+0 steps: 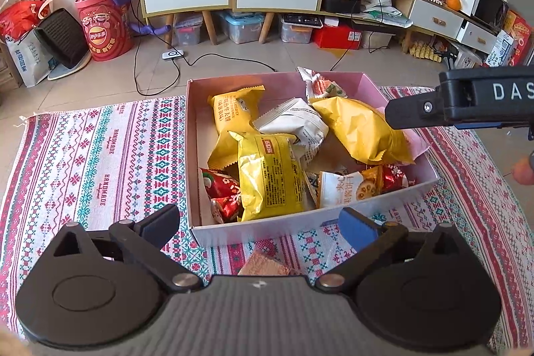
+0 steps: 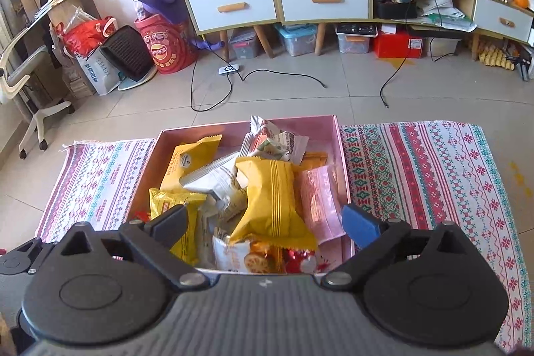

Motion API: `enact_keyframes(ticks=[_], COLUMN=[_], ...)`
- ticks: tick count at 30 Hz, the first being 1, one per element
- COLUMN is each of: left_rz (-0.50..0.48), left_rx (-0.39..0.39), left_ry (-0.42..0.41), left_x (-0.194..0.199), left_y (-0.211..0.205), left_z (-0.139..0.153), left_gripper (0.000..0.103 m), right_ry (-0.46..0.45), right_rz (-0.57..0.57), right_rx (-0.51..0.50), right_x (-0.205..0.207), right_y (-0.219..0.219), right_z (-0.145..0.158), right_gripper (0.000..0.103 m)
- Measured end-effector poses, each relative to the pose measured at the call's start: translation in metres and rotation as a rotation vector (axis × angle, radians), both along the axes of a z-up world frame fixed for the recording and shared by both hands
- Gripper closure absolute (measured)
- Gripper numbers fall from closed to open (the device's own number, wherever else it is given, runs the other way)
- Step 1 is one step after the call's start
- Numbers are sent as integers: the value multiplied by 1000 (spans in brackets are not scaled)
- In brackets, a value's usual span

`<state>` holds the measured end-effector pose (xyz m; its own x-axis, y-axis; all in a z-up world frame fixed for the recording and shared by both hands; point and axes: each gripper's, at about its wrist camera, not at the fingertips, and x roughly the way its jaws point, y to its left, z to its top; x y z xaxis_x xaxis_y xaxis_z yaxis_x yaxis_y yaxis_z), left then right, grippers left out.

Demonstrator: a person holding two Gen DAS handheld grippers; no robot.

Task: Organize snacks
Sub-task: 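Withdraw both tools from the box toward the wafer and milk bread packets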

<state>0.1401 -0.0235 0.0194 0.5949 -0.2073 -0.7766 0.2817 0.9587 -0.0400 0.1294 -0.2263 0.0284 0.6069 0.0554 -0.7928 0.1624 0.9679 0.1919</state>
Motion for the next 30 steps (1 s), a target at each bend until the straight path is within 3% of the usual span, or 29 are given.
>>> enact_keyframes(ticks=[13,30], left_rz=[-36,-76], left_rx=[-20,-14], left_ry=[-7,36], left_x=[-39,-74], left_y=[9,13], left_z=[3,-23], left_gripper=[0,0], right_ry=[-7,48], right_rz=[87,144], right_rx=[-23,-61], right_x=[-46,-89], right_y=[8,17], right_z=[0,-33], right_gripper=[1,0])
